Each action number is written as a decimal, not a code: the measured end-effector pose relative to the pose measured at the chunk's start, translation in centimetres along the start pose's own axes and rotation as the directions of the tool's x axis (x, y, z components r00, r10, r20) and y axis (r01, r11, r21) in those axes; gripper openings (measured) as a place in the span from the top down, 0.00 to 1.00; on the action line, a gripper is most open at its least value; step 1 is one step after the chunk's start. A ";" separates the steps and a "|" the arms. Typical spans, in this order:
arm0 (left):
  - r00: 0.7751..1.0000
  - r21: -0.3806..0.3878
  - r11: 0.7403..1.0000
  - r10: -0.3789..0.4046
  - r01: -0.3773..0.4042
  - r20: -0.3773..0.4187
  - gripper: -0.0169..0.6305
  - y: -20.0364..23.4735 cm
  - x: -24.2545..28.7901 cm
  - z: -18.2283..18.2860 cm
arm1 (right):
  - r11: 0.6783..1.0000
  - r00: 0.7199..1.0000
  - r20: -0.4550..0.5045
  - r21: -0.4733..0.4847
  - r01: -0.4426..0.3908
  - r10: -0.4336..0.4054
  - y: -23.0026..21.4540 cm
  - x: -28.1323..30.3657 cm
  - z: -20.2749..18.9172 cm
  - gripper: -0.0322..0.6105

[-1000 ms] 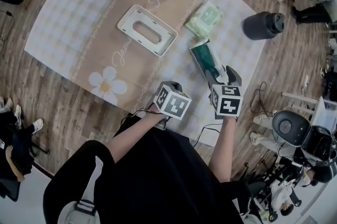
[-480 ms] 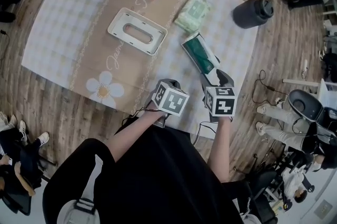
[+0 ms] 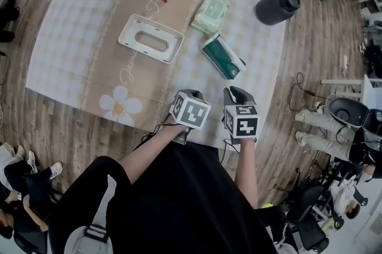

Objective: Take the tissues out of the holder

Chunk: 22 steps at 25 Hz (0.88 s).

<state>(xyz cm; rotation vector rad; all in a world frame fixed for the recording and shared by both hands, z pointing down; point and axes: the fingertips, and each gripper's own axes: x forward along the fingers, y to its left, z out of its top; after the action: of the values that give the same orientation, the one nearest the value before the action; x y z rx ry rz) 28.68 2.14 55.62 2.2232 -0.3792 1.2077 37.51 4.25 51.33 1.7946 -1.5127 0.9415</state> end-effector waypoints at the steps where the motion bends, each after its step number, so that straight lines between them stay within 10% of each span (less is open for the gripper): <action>1: 1.000 0.007 1.000 0.000 0.000 -0.002 0.96 0.0 0.0 -0.1 | 1.000 1.000 0.000 0.010 0.000 0.000 0.2 -0.1 -0.3 0.84; 22: 1.000 0.116 0.993 -0.028 0.026 0.012 0.96 -1.0 -0.7 -0.9 | 0.983 1.000 -0.006 0.182 0.010 -0.009 3.2 -1.3 -3.7 0.92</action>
<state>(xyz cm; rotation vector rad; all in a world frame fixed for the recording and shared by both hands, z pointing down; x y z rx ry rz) 28.15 3.45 55.08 2.3280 -0.2905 1.2293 33.73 7.47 52.38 1.9228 -1.4536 1.1098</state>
